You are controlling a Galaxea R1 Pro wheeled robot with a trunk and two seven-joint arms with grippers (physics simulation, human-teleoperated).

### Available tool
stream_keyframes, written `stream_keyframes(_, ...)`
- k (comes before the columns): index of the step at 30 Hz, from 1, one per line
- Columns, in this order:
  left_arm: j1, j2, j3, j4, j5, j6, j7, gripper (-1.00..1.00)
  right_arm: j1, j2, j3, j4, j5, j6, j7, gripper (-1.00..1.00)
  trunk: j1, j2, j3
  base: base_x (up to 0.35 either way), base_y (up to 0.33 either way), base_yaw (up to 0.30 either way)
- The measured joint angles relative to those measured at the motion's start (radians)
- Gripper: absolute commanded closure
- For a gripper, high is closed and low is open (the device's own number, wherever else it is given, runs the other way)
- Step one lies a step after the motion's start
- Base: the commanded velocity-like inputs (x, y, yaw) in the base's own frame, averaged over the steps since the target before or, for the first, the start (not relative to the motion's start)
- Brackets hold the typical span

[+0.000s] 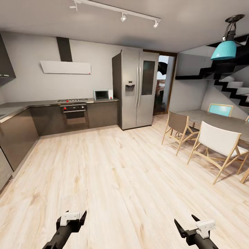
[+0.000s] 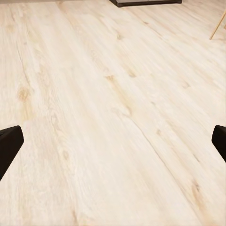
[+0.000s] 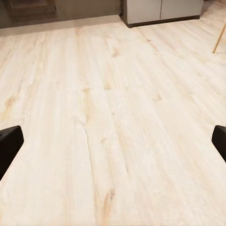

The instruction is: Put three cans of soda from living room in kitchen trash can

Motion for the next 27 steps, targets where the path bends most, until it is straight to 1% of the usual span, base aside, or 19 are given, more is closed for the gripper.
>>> stream_keyframes(13, 0.0, -0.001, 0.0, 0.001, -0.002, -0.001, 0.001, -1.0, 0.0, 0.0, 0.007, 0.023, 0.002, -0.001, 0.0, -1.0, 0.0, 0.0, 0.0, 0.0, 0.0, 0.0)
stream_keyframes(27, 0.0, -0.001, 0.001, 0.002, -0.002, -0.001, 0.0, -1.0, 0.0, 0.002, 0.01, 0.027, 0.003, -0.001, 0.0, -1.0, 0.0, 0.0, 0.0, 0.0, 0.0, 0.0)
